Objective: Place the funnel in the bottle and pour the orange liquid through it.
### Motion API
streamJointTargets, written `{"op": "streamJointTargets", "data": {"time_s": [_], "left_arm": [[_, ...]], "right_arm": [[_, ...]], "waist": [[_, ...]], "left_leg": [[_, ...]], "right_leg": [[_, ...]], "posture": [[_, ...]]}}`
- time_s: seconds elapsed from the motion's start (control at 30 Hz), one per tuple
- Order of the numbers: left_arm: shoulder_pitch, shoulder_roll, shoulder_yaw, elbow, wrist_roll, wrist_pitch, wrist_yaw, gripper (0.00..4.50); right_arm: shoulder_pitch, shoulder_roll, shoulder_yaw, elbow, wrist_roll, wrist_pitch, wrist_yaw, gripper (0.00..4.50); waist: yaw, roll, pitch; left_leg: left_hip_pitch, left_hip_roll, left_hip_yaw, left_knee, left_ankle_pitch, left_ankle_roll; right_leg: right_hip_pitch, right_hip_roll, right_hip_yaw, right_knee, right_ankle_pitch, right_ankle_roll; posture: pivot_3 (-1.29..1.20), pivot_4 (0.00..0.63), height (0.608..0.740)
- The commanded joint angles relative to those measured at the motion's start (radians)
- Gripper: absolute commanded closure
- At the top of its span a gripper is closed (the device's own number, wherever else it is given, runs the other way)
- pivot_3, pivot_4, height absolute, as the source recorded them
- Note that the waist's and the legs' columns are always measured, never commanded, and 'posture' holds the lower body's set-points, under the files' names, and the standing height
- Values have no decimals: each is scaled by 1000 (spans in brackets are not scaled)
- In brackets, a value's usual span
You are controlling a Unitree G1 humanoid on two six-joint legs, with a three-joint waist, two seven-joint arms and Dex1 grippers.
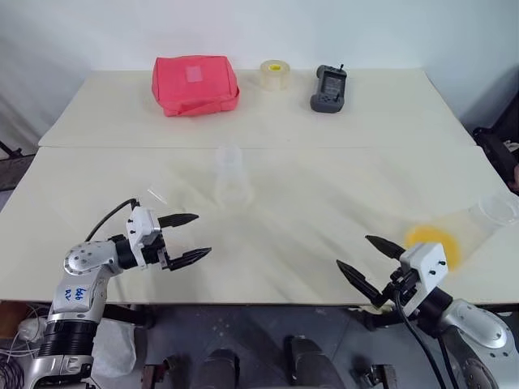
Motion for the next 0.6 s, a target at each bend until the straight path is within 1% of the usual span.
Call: {"op": "streamJointTargets", "data": {"time_s": [0.03, 0.13, 0.17, 0.23, 0.3, 0.43, 0.53, 0.6], "left_arm": [[1, 1, 13, -26, -11, 0, 13, 0], [4, -8, 26, -49, -11, 34, 72, 0], [0, -6, 30, -55, -22, 78, 94, 0], [6, 13, 27, -85, 5, 163, 166, 0], [19, 25, 27, -115, 9, 212, 195, 0], [72, 12, 96, -184, -63, 200, 189, 0], [108, 24, 147, -234, -98, 217, 201, 0], [104, 24, 164, -236, -112, 200, 188, 0]], "right_arm": [[-6, -11, -19, -34, 24, 4, 5, 26], [-16, -19, -15, -35, 31, 14, 6, 26], [-21, -20, -13, -33, 31, 16, 6, 26], [-36, -24, -8, -26, 31, 21, 9, 26], [-56, -28, -3, -17, 32, 27, 15, 26], [-106, -37, 6, 6, 37, 37, 33, 26], [-147, -43, 11, 19, 49, 52, 45, 26], [-164, -45, 15, 23, 51, 55, 49, 26]], "waist": [[0, 0, 0], [0, 0, 0], [0, 0, 0], [0, 0, 0], [-1, 0, 0], [-3, 0, 0], [0, 0, 0], [1, 0, 0]], "left_leg": [[0, 0, 0, 0, 0, 0], [0, 0, 0, 0, 0, 0], [0, 0, 0, 0, 0, 0], [0, 0, 0, 0, 0, 0], [0, 0, 0, 0, 0, 0], [0, 0, 0, 0, 0, 0], [0, 0, 0, 0, 0, 0], [0, 0, 0, 0, 0, 0]], "right_leg": [[0, 0, 0, 0, 0, 0], [0, 0, 0, 0, 0, 0], [0, 0, 0, 0, 0, 0], [0, 0, 0, 0, 0, 0], [0, 0, 0, 0, 0, 0], [0, 0, 0, 0, 0, 0], [0, 0, 0, 0, 0, 0], [0, -1, 0, 0, 0, 0]], "posture": [[0, 150, 740], [0, 150, 740], [0, 150, 740], [0, 150, 740], [0, 150, 740], [0, 150, 740], [0, 150, 740], [0, 150, 740]]}}
